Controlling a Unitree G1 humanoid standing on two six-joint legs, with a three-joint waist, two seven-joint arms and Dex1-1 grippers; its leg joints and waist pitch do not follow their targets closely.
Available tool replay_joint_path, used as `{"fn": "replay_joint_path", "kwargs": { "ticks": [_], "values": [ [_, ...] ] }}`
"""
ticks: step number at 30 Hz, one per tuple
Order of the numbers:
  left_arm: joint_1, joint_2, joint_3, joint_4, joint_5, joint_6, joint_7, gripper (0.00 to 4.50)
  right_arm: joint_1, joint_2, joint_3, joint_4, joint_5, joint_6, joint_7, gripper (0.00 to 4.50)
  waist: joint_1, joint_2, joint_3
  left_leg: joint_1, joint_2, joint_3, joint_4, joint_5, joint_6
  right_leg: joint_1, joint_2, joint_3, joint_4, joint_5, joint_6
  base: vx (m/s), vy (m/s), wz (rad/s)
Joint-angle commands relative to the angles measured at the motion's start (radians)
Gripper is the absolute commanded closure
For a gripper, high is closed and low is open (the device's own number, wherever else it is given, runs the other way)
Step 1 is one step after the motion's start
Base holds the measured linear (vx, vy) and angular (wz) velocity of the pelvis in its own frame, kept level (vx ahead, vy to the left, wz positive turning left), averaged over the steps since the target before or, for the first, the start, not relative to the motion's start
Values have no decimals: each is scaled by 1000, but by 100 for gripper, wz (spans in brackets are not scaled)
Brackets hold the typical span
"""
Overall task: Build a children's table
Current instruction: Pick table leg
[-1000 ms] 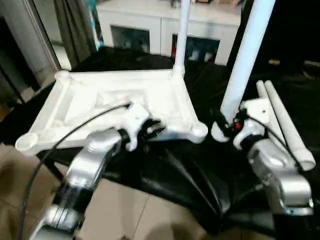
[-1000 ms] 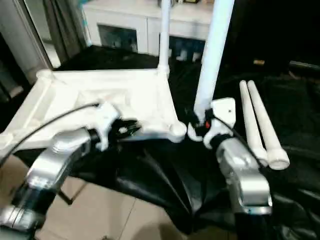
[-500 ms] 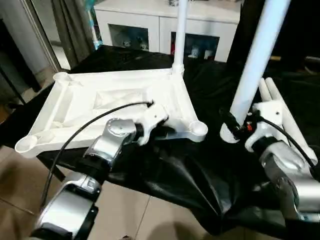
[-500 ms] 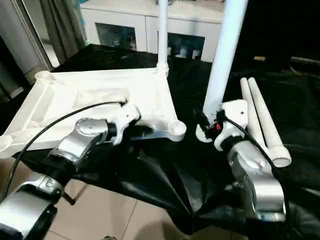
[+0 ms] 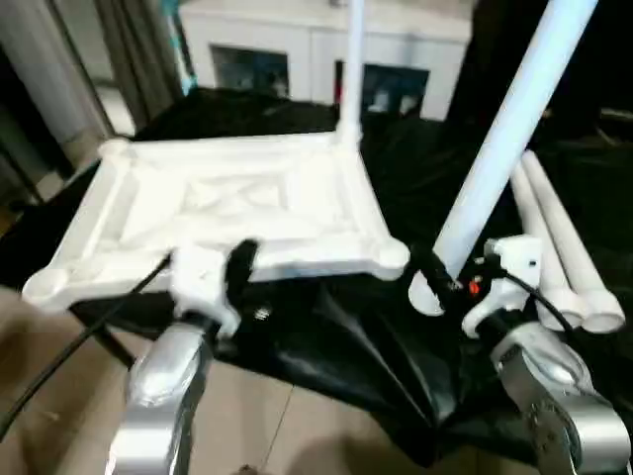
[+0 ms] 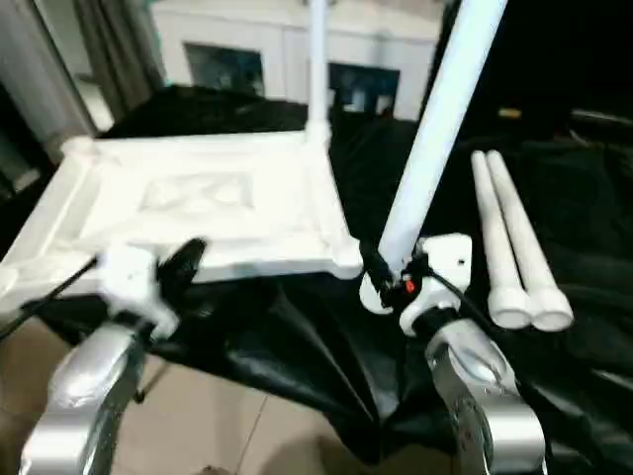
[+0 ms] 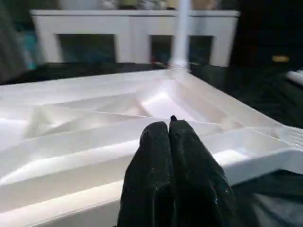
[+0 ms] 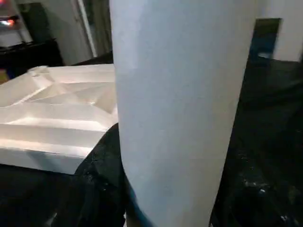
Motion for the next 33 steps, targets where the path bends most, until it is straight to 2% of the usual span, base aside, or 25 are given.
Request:
{"fn": "replay_joint_path", "kwargs": {
  "ticks": [1,2,3,4,5,6,7,8,9,10,11,14,15,16,17,18,19,20,21,22,23,25,28,32,33],
  "values": [
    [-7,1,-4,-37,7,25,20,430,-5,-1,-9,-13,8,12,4,261,-27,1,-11,181,94,-35,-75,-721,-83,-88,11,-22,-120,-609,-18,-17,6,-46],
    [-8,2,-2,-39,10,28,24,430,-6,-1,-8,-11,8,11,4,261,-28,2,-3,180,120,-38,-99,-802,-87,-86,9,-47,-89,-587,-8,-17,6,-46],
    [-8,3,1,-44,15,33,29,430,-6,-1,-7,-8,7,9,4,261,-15,12,-4,122,193,-40,-197,-919,-84,-5,-26,-61,55,-439,-25,-3,19,-80],
    [-5,3,5,-59,17,51,33,430,-3,-4,-3,-7,5,2,5,261,12,3,2,109,238,-16,-248,-986,-70,27,-56,-61,160,-279,-42,-8,-29,-81],
    [-3,3,6,-65,19,58,35,430,-2,-5,-1,-6,5,0,6,261,26,8,9,115,240,14,-255,-1015,-67,18,-60,-63,176,-275,-53,-8,-29,-81],
    [-3,4,6,-68,22,61,36,430,-2,-5,-1,-5,7,-1,7,261,28,-8,6,141,218,39,-221,-989,-69,8,-72,-33,145,-371,-54,43,-122,-74],
    [7,5,1,-92,23,86,46,430,-4,-7,1,-2,4,-3,10,261,26,-60,-24,83,64,24,-73,-766,-39,61,-98,24,-23,-654,59,42,-158,-71],
    [9,6,0,-99,23,94,50,430,-6,-8,3,-1,1,-5,11,261,40,-56,-26,41,12,21,33,-517,1,77,-167,80,-110,-914,119,42,-158,-71],
    [11,7,-3,-107,21,105,57,430,-10,-14,9,4,-4,-3,15,261,50,-76,-44,-60,-1,-48,145,-201,70,150,-241,137,-118,-991,103,59,-125,-42],
    [12,9,-5,-111,22,113,63,430,-13,-19,13,9,-6,-2,18,261,59,-78,-46,-96,-32,-79,150,-105,69,155,-180,122,-91,-789,90,122,-121,-8],
    [12,11,-6,-116,27,116,74,430,-18,-21,14,14,-3,-3,21,261,55,-73,-45,-104,-39,-88,149,-57,60,152,-161,101,-82,-690,70,122,-121,-8],
    [12,18,-7,-117,42,133,88,430,-29,-28,13,21,0,-8,33,261,62,-11,-26,-73,-15,-92,22,140,111,131,-121,23,-127,-445,-92,157,-53,8],
    [12,18,-7,-118,44,135,89,430,-30,-29,13,22,0,-8,34,261,59,21,-51,-54,23,-105,-33,173,128,144,-83,-20,-104,-268,-63,208,19,-6],
    [9,17,-1,-117,44,141,94,430,-36,-35,16,26,0,-11,42,261,32,53,-71,-19,103,-181,-66,171,230,123,-38,-48,-3,-53,-15,247,50,-8],
    [8,15,3,-117,44,145,100,430,-38,-39,18,29,-1,-15,45,261,18,59,-88,51,158,-229,-49,274,326,57,-46,-32,56,-10,-16,247,50,-8],
    [6,14,9,-116,42,151,104,430,-41,-40,20,32,0,-16,49,261,-9,42,-117,123,202,-294,-9,777,451,-11,-90,25,94,75,19,210,35,-8],
    [5,17,13,-115,43,152,108,430,-45,-43,23,36,-2,-17,52,261,-20,31,-113,128,161,-310,16,1257,441,-36,-116,74,83,186,106,60,81,-26],
    [4,19,14,-115,43,153,110,430,-47,-45,24,39,-3,-18,52,261,-24,19,-109,104,117,-300,15,1287,397,-29,-117,89,59,235,136,60,81,-26],
    [2,26,14,-111,47,154,113,430,-49,-44,27,44,-4,-21,52,261,-9,-18,-92,-15,-29,-219,6,960,269,37,-91,77,-12,374,128,-69,143,-32],
    [0,31,14,-108,51,154,115,430,-51,-44,29,48,-6,-24,51,261,4,-24,-84,-51,-68,-160,-12,493,170,61,-94,47,-35,385,95,-92,98,-12],
    [-4,37,15,-101,47,162,114,430,-53,-41,32,52,-7,-26,49,261,-2,-19,-85,-54,-43,-146,-38,158,86,84,-110,38,-39,292,51,-92,98,-12],
    [-22,52,19,-75,50,143,115,430,-57,-32,36,56,-9,-31,45,261,-10,-3,-82,-50,-22,-136,-66,-43,34,87,-98,28,-52,126,-29,-61,1,-8],
    [-46,49,33,-58,37,155,119,430,-63,-26,39,61,-12,-35,41,261,2,-6,-67,-49,-6,-102,-61,-189,112,72,-147,58,-109,-269,-130,-76,4,-3],
    [-56,49,24,-55,33,162,118,430,-68,-25,37,75,-13,-46,37,261,38,-13,-61,-60,31,-111,21,-154,165,66,-272,135,-173,-609,-107,-80,106,6],
    [-56,51,19,-53,32,162,119,430,-70,-25,36,80,-14,-49,37,261,37,-6,-56,-53,33,-116,-3,-198,167,60,-248,115,-169,-639,-101,-58,206,0]
  ]
}}
